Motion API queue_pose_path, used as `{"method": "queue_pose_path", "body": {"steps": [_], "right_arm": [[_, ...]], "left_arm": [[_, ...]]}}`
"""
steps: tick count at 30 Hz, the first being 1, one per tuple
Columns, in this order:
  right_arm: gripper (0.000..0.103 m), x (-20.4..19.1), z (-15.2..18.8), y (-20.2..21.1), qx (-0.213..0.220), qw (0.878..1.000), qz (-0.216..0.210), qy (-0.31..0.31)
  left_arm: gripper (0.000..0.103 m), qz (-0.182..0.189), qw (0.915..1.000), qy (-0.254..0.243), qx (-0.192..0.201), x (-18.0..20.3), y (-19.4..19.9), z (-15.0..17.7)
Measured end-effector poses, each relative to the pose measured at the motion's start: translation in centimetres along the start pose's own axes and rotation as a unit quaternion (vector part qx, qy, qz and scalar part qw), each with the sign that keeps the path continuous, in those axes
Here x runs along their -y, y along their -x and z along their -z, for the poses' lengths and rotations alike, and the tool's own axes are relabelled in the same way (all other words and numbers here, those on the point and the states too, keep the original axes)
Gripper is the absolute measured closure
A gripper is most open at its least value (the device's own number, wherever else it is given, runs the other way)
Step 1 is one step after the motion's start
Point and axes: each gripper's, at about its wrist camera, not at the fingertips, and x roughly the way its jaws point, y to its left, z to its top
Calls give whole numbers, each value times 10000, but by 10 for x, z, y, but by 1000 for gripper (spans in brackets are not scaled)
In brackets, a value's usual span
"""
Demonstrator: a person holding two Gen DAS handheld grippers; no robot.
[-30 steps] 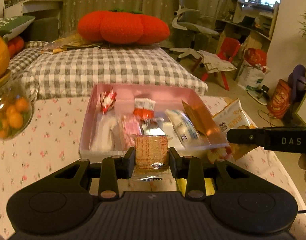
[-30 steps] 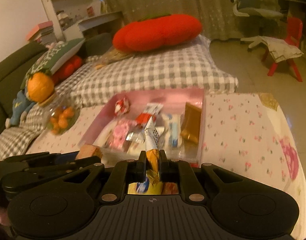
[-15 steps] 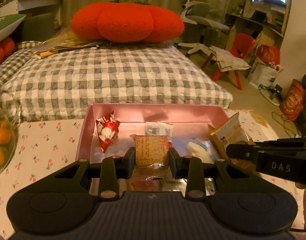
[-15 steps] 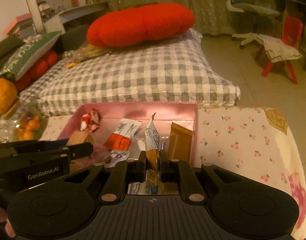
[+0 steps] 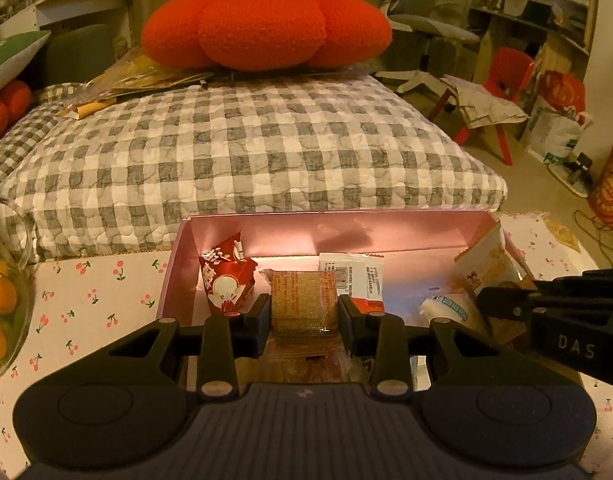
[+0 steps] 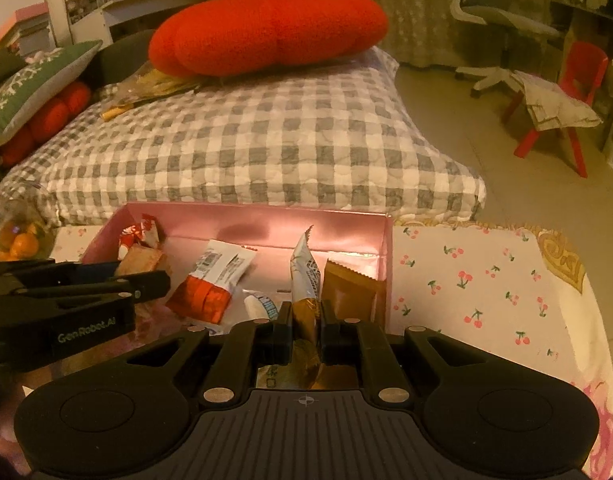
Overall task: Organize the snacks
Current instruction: 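Lower both snacks into the box and open both tools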
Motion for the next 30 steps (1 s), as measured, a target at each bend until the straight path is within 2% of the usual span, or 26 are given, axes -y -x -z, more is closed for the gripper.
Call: {"method": "queue_pose_path", "body": {"steps": [1,6,8,9,10,11,12,13,20,24,30], "right_arm": [[86,-1,0,0,0,10000,25,22],[86,-3,-1,4,0,9999,83,63],[85,-4,-2,7,2,9999,128,87],[77,-5,-2,9,11,9998,154,93],[68,-5,-2,11,25,9998,191,89],[62,-5,-3,14,47,9997,211,80],[52,-5,-3,18,89,9997,207,73],[45,-5,-2,22,133,9997,205,77],[31,-8,-1,50,235,9992,227,211],[26,-9,0,66,301,9989,256,270],[17,-10,8,94,418,9984,240,281]], "left_arm": [[71,-29,10000,-20,13,0,-1,-1],[70,-18,10000,-21,53,2,2,-2],[59,-25,9999,-90,90,4,5,-2],[56,-37,9999,-115,117,5,7,-3],[49,-45,9998,-128,153,5,10,-3],[43,-48,9997,-129,190,6,12,-3],[41,-47,9997,-119,224,5,15,-3],[38,-38,9996,-106,248,5,18,-3],[25,15,9992,-129,370,9,41,3],[21,7,9990,-193,395,11,56,9],[17,98,9993,-10,357,11,74,18]]}}
